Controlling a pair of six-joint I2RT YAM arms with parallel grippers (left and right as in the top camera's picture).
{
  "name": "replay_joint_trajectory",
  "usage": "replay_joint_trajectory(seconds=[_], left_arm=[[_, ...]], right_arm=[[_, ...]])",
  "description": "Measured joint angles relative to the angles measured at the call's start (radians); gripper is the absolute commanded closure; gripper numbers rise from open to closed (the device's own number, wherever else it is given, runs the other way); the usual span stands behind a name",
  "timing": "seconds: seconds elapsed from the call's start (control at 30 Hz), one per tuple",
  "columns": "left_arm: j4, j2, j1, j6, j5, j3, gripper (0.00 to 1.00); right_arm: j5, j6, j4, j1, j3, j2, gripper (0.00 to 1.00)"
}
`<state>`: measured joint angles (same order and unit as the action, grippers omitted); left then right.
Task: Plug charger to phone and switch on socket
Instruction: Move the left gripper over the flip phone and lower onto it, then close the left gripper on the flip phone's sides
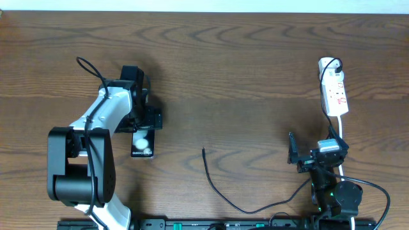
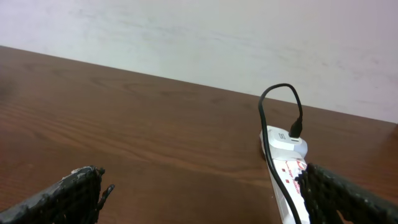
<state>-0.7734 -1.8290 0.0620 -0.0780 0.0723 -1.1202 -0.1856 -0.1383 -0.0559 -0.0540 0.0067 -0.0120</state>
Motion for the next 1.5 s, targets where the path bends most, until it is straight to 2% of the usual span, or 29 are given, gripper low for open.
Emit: replay_joint_trajectory(seconds=[0.5, 1.5], left_arm=[[0.078, 0.001, 0.001, -0.001, 0.0, 0.063, 0.02], [0.094, 0.002, 0.001, 0.031, -0.003, 0.065, 0.02]], right_arm=[[0.0, 0.0, 0.0, 0.0, 0.0, 0.0, 0.01], [0.0, 0.0, 0.0, 0.0, 0.0, 0.0, 0.01]])
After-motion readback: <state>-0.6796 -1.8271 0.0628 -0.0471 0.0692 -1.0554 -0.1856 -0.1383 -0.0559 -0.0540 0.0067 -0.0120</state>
